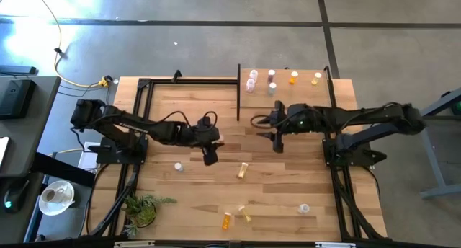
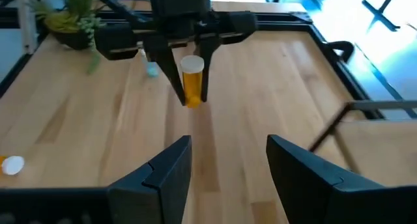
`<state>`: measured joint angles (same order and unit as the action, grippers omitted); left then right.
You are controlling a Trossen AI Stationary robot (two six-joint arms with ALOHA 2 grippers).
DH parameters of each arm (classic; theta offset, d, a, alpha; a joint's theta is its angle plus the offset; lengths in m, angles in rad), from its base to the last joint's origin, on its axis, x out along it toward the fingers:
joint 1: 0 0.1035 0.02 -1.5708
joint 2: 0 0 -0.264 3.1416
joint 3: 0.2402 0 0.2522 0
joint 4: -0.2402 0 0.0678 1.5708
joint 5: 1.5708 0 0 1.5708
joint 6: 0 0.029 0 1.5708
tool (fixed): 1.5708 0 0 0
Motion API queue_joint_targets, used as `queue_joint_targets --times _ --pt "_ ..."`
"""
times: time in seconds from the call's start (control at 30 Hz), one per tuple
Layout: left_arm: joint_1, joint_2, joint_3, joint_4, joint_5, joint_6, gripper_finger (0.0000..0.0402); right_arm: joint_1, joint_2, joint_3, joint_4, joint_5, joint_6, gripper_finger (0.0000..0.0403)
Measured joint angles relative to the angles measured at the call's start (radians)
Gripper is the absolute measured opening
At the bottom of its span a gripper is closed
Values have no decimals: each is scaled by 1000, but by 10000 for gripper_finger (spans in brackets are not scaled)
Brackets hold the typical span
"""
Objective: Pick and place medicine bottles onto shelf by color
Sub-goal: Put the top orange pill bottle on the shelf aligned with the other orange pill bottle
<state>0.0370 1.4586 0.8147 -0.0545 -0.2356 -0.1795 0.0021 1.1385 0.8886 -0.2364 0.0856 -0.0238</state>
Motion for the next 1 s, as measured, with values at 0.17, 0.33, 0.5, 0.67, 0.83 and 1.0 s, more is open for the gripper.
queue_joint_targets --times 0.17,0.33,0.5,0.67,0.83,1.0 --pt "-30 0 26 -1 -40 -7 92 47 65 0 71 0 -2 191" --pt "-34 0 32 6 -68 -19 92 73 131 -1 149 0 -20 191" --pt "-37 11 32 15 -112 -46 92 80 193 -1 243 0 -48 191" --pt "-46 44 32 61 -112 -45 92 79 233 -2 291 1 -64 191" --pt "-52 78 32 111 -108 -45 92 78 276 -2 334 1 -66 191" --pt "-51 105 32 166 -105 -45 92 77 308 -2 376 1 -64 191"
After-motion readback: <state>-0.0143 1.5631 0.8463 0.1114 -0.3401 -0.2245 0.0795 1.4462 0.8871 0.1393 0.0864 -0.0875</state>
